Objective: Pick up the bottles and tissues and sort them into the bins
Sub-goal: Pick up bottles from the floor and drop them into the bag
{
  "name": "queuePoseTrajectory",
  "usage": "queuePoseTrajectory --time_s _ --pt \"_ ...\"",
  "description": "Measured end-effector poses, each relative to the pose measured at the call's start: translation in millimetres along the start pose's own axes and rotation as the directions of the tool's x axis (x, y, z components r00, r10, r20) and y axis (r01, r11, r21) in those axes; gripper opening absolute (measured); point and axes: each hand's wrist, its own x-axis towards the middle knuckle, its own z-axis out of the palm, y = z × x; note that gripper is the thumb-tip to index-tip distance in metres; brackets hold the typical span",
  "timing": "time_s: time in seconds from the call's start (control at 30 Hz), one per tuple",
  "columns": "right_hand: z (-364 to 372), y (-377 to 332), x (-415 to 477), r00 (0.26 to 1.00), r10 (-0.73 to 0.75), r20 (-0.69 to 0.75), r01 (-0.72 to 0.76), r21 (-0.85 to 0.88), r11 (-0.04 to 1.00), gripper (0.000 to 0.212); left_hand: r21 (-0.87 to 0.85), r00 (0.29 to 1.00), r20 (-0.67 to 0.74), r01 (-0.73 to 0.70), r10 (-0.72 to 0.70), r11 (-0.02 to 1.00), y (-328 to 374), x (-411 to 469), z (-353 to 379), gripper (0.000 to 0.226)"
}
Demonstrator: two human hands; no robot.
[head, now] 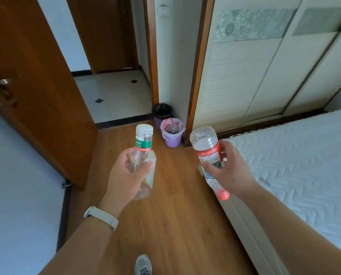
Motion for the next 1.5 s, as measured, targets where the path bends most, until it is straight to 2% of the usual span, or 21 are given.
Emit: queuePoseTrajectory --time_s 0.2,0.3,0.53,0.7,0.97,1.1,1.3,1.5 --pt "60.7 -74.9 70.9 0.996 -0.039 -0.077 0.041 0.025 0.999 0.059 -0.064 1.000 0.031 0.000 0.002 0.998 -32.4 90.7 -63.2 0.052" --pt "86.2 -96.7 95.4 0.998 -0.041 -0.046 0.042 0.020 0.999 0.058 -0.055 0.999 0.043 -0.007 0.010 0.998 -45.3 124.5 -84.2 0.056" --pt "128.5 -122.9 157.6 1.000 -0.023 0.017 0.023 0.022 1.000 0.065 -0.065 1.000 0.016 0.006 -0.005 0.998 -62.3 186.4 -111.6 0.049" --pt "163.6 -120.3 213.7 1.000 0.006 0.005 -0.006 0.050 0.999 0.067 -0.028 0.997 0.019 0.069 -0.068 0.997 -70.3 238.7 -117.3 0.046" --pt "208.5 -102.8 358.7 0.999 0.025 0.048 -0.030 0.110 0.993 0.072 -0.008 0.992 -0.027 0.120 -0.120 0.993 -67.9 378.0 -97.7 0.046" --pt "200.1 -86.7 434.3 0.997 0.063 0.050 -0.069 0.125 0.990 0.068 -0.006 0.992 0.034 0.119 -0.119 0.993 -48.2 455.4 -67.2 0.049" --pt "181.0 -68.0 536.8 0.998 0.068 0.002 -0.068 0.104 0.992 0.066 -0.009 0.995 0.098 0.034 -0.033 0.999 -21.2 552.7 -20.4 0.041" --pt "191.3 -54.0 595.3 0.993 0.119 -0.015 -0.117 0.089 0.989 0.065 -0.008 0.987 0.160 0.018 -0.016 1.000 -19.6 626.7 6.9 0.047"
